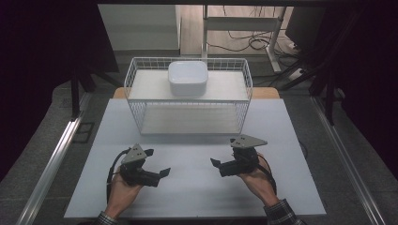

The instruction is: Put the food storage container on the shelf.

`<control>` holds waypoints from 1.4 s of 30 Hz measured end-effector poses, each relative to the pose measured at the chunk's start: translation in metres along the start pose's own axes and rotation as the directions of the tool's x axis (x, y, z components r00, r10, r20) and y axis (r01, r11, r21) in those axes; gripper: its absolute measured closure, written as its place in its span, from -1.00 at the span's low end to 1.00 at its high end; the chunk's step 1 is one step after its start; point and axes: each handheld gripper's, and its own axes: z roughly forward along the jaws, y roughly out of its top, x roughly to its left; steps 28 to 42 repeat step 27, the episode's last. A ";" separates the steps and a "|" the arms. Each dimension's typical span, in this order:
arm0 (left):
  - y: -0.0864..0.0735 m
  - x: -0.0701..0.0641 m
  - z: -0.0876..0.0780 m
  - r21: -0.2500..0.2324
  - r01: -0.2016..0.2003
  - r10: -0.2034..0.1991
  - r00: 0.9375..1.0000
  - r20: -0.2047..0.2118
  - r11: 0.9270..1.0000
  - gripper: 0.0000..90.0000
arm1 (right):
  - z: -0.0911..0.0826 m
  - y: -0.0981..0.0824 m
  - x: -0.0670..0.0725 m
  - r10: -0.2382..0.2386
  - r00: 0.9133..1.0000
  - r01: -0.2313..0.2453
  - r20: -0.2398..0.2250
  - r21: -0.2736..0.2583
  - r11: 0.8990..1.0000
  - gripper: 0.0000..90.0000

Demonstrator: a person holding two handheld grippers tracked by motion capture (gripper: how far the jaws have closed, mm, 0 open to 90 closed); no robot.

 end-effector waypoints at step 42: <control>-0.042 -0.009 0.019 0.199 -0.011 0.018 0.999 -0.032 0.980 -0.93 | 0.007 -0.063 0.002 0.006 1.000 -0.011 0.027 0.162 0.987 -1.00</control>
